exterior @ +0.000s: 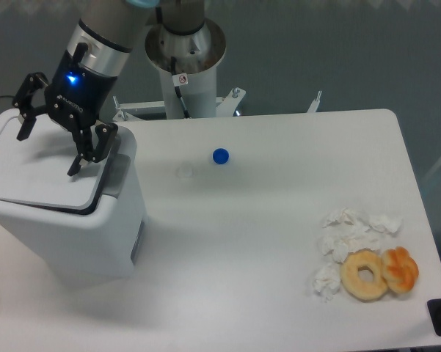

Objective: Close the trash can
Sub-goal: 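Hold the gripper on the closed lid, pressing it shut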

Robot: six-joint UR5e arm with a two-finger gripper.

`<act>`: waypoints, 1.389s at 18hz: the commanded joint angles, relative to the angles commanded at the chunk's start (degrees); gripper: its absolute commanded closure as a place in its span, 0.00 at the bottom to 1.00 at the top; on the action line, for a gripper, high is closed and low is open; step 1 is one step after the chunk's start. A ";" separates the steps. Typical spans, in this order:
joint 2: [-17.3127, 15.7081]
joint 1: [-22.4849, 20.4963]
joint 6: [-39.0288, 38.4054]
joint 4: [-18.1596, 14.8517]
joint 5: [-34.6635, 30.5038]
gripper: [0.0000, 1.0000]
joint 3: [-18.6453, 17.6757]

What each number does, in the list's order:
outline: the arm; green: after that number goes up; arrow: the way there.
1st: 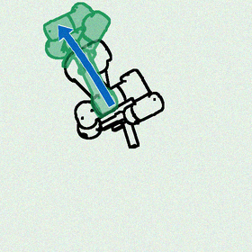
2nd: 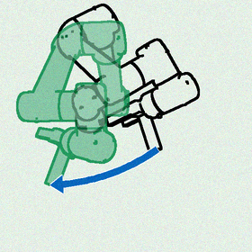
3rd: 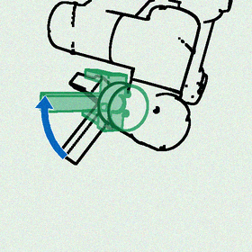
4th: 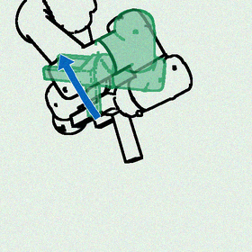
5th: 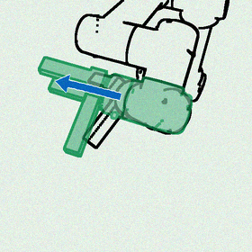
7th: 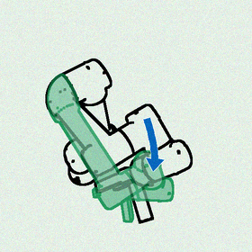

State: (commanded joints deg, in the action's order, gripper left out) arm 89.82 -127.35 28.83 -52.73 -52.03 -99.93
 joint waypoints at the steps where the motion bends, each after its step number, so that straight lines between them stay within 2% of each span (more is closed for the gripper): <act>1: 0.00 0.00 0.00 0.00 0.00 0.00 0.00; 25: 0.09 -0.79 -0.17 -0.09 -0.09 0.00 -1.14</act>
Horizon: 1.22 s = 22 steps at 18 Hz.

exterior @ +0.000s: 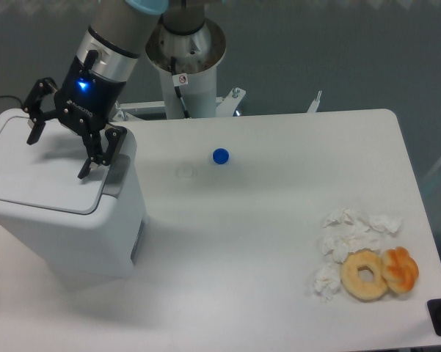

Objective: Close the trash can
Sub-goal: 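Hold the gripper on the closed lid, pressing it shut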

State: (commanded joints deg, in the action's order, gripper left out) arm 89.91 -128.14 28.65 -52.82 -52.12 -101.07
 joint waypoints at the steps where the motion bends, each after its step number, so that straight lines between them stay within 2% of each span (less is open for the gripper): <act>1: 0.00 0.00 0.00 0.00 0.00 0.00 0.00; 22: 0.35 0.09 0.09 0.09 -1.49 0.00 0.00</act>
